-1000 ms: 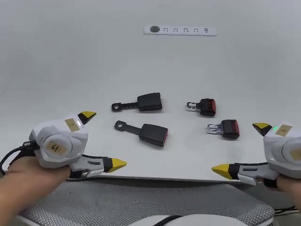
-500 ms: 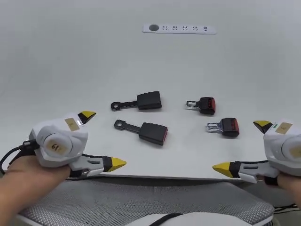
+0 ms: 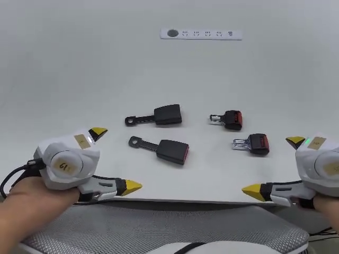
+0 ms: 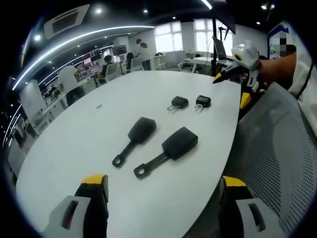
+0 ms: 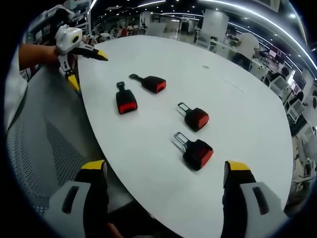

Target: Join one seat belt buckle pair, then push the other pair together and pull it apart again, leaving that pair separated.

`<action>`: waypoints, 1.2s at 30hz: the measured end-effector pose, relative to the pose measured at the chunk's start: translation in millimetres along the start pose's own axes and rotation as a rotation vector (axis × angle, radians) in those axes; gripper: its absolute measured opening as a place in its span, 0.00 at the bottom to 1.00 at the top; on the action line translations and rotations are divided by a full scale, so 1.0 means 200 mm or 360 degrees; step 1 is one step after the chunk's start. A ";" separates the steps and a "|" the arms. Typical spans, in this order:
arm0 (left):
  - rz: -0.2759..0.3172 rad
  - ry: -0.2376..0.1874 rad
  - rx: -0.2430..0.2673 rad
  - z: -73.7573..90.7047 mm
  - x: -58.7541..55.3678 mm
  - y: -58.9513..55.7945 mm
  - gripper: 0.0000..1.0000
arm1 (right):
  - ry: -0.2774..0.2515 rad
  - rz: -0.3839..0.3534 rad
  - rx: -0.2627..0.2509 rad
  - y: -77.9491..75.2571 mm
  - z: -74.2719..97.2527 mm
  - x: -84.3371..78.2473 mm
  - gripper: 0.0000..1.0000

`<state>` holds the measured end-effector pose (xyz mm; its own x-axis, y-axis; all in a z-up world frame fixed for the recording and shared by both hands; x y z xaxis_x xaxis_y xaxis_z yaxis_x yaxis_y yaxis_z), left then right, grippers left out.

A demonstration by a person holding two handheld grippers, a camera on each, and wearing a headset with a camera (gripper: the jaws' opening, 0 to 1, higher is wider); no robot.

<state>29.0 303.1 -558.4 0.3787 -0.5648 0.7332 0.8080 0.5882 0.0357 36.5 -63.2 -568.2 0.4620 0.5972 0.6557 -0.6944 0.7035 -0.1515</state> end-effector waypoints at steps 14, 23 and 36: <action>-0.0088 0.0057 -0.0078 -0.01 0.00 -0.04 0.94 | -0.0012 0.0070 0.0028 0.01 -0.01 0.02 0.96; -0.0099 0.0080 -0.0104 0.01 0.02 -0.02 0.94 | -0.0018 0.0132 0.0073 -0.01 -0.01 0.04 0.88; -0.0254 0.0161 -0.0232 -0.11 0.12 0.00 0.82 | -0.0058 0.0209 0.0145 -0.05 -0.03 0.06 0.78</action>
<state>48.6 276.9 -555.4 0.2784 -0.7033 0.6542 0.9151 0.4011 0.0418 53.4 -61.0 -563.5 0.3447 0.6663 0.6612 -0.7954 0.5814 -0.1712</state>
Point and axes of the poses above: the centre of the closed fingertips' face, and the gripper's own axes: z roughly backward along the fingers, y roughly to its left, x roughly out of its top, the point moved 8 cm from there along z, roughly backward along the fingers, and after that the axes turned 5 degrees about -x, right-handed, at the moved point
